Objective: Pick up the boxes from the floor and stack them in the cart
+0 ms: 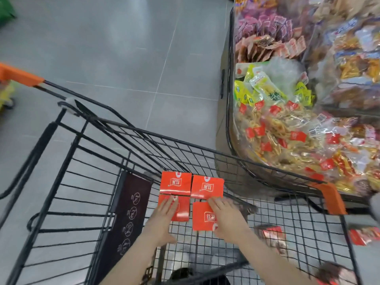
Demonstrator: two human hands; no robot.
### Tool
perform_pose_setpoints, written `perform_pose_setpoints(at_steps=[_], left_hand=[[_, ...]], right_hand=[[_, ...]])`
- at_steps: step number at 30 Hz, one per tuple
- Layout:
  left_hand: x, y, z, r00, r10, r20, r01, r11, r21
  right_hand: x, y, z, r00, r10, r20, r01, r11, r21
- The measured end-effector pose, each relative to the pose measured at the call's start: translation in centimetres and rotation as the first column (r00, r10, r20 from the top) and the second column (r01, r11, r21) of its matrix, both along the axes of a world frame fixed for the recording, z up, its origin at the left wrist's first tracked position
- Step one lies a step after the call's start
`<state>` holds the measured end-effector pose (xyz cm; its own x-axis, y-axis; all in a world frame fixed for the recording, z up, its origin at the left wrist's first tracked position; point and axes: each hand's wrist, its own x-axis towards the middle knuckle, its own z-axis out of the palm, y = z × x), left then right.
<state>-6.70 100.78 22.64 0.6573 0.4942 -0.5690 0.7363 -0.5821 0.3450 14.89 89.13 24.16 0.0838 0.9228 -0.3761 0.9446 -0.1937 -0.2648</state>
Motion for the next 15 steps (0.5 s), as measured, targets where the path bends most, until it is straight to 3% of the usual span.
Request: perform_pose_setpoints(at_steps=[9, 15], left_hand=[[-1.3, -0.8, -2.1, 0.998, -0.053, 0.018, 0.051, 0.996, 0.070], [0.4, 0.7, 0.4, 0.999, -0.026, 0.029, 0.026, 1.000, -0.009]], right_hand=[[-2.6, 0.0, -4.3, 0.983, -0.080, 0.163, 0.099, 0.989, -0.112], [-0.8, 1.1, -1.0, 0.997, -0.081, 0.006, 0.081, 0.988, -0.132]])
